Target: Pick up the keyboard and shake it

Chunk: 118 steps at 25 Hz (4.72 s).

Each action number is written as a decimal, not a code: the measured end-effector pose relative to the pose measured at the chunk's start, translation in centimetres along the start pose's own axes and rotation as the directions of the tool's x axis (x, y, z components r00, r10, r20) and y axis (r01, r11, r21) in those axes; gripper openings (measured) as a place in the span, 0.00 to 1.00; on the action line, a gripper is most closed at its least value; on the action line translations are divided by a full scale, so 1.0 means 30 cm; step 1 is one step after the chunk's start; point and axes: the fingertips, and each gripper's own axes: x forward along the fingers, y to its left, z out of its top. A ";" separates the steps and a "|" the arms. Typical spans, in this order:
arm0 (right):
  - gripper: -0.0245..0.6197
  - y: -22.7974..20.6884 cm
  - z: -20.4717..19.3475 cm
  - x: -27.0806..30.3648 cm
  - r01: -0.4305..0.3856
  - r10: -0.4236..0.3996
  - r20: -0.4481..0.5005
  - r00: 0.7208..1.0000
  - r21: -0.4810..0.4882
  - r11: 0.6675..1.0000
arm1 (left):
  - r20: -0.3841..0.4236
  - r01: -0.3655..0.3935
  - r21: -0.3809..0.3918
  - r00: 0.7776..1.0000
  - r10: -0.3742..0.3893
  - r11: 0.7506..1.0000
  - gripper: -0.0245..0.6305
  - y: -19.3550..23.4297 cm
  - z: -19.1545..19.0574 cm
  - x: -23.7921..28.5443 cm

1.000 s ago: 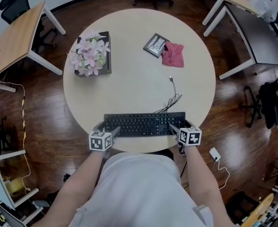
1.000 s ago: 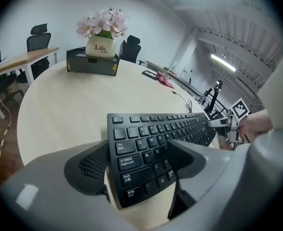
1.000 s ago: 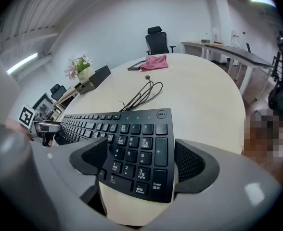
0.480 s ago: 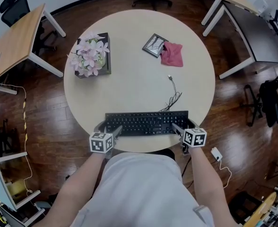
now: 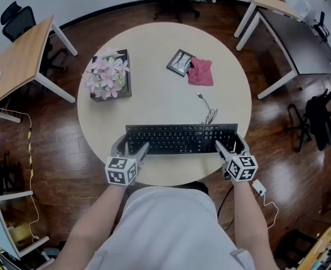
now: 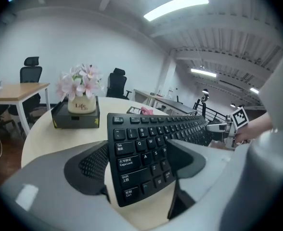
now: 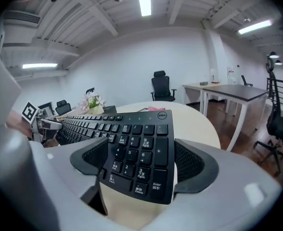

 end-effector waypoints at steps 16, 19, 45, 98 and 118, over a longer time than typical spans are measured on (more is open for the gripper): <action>0.70 -0.013 0.470 -0.243 0.094 -0.044 0.398 0.916 -0.108 0.990 | 0.334 0.008 0.193 0.940 -0.074 0.981 0.60 -0.159 0.507 -0.106; 0.70 -0.003 0.542 -0.285 0.107 -0.043 0.452 0.891 -0.117 0.987 | 0.393 -0.003 0.228 0.915 -0.089 0.974 0.60 -0.184 0.602 -0.136; 0.70 0.119 1.007 -0.629 0.233 0.027 0.785 0.619 -0.216 0.948 | 0.718 -0.128 0.424 0.650 -0.247 0.896 0.61 -0.361 1.110 -0.434; 0.70 0.227 0.421 -0.372 0.009 0.018 0.485 0.874 -0.054 0.999 | 0.555 -0.065 0.259 0.827 -0.093 0.964 0.61 -0.157 0.651 -0.433; 0.70 0.233 -0.017 -0.210 -0.070 0.080 0.134 0.988 -0.075 0.995 | 0.214 -0.054 0.030 0.976 0.046 0.998 0.61 -0.006 0.055 -0.310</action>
